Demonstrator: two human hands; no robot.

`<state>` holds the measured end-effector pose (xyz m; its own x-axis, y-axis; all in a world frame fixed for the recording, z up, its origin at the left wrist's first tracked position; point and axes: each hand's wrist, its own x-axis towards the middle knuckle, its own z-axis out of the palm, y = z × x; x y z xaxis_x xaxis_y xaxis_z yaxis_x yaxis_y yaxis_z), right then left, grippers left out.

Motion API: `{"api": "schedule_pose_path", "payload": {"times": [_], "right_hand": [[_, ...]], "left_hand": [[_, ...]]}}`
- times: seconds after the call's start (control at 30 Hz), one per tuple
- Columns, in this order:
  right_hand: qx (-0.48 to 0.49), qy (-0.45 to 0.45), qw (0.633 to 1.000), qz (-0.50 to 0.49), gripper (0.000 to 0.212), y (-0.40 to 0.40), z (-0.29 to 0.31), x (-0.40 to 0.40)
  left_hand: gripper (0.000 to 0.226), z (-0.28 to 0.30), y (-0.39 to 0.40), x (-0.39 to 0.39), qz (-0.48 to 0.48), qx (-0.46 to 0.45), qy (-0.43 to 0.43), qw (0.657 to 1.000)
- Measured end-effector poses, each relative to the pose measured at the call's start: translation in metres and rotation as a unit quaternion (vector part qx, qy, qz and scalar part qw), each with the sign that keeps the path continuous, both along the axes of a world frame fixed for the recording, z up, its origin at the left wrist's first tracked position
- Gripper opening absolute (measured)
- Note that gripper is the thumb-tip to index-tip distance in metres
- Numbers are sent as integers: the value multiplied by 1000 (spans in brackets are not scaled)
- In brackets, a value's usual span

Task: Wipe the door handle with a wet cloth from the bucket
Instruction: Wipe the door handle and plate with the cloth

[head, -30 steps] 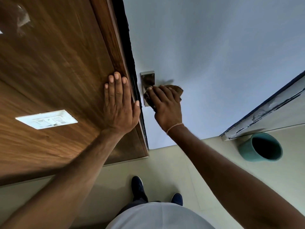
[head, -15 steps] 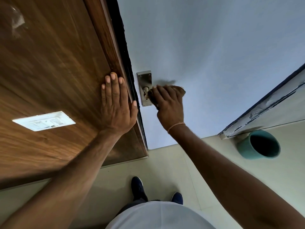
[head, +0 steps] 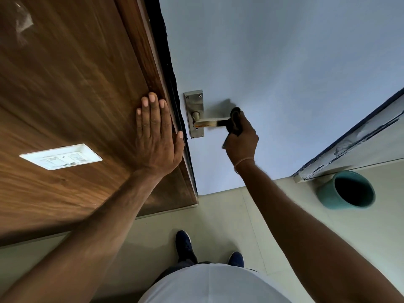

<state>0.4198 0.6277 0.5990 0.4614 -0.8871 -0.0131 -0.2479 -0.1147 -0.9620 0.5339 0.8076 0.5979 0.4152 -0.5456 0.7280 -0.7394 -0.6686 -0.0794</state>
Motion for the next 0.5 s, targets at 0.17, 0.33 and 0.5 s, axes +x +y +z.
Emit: {"api": "schedule_pose_path", "payload": {"times": [0.17, 0.33, 0.5], "right_hand": [[-222, 55, 973, 4, 59, 20, -13, 8], [-461, 89, 878, 93, 47, 12, -19, 16], [-580, 111, 782, 198, 50, 9, -18, 22]], "left_hand": [[88, -1, -1, 0, -6, -3, -1, 1000], [83, 0, 5, 5, -18, -1, -10, 1000], [84, -1, 6, 2, -17, 5, -4, 1000]]}}
